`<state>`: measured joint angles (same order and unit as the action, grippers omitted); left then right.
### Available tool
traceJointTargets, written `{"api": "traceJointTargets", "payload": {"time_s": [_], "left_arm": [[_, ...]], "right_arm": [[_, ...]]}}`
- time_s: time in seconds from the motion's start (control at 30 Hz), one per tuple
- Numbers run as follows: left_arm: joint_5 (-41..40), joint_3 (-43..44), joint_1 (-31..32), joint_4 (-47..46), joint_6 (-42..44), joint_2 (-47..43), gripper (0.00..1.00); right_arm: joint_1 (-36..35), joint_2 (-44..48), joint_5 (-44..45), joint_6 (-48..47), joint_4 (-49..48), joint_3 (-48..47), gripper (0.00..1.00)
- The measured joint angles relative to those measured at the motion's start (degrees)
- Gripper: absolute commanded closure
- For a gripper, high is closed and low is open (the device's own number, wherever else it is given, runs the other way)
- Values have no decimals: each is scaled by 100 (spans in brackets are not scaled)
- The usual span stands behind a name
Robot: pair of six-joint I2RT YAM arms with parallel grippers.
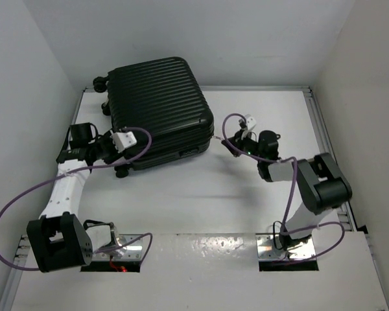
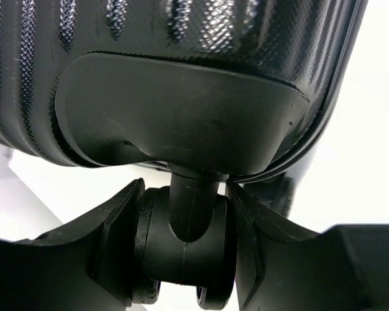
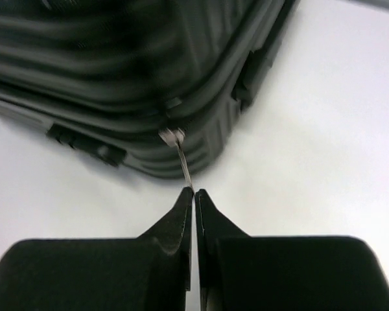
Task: Pack the luggage
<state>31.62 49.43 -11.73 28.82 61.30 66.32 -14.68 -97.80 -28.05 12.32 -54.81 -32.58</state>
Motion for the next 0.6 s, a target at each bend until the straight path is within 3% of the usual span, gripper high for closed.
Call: {"api": "traceJointTargets", "payload": {"time_s": [0.2,0.23,0.27,0.33,0.4,0.5,0.53,0.6], "left_arm": [[-114,-302,0,-273,750,-205,100],[-127,-313,0,-291,815,-205,100],[-138,-317,0,-297,866,-197,100],[-144,-315,0,-306,938,-153,100],[-146,-275,-13,-273,1025,-74,100],[-101,-240,-116,-225,1211,72,100],[-76,-238,-162,-219,1298,120,100],[-61,-234,-256,-199,1421,166,100]], "right_arm": [[55,1108,61,-42,361,1054,100],[-79,1189,31,-83,420,1117,93],[-195,1237,-28,-118,487,1145,78],[-404,1268,-175,-179,713,1110,37],[-533,1266,-400,-328,1056,1016,26],[-531,1213,-450,-393,1241,938,19],[-516,1132,-459,-407,1285,866,6],[-492,949,-474,-433,1338,713,0]]}}
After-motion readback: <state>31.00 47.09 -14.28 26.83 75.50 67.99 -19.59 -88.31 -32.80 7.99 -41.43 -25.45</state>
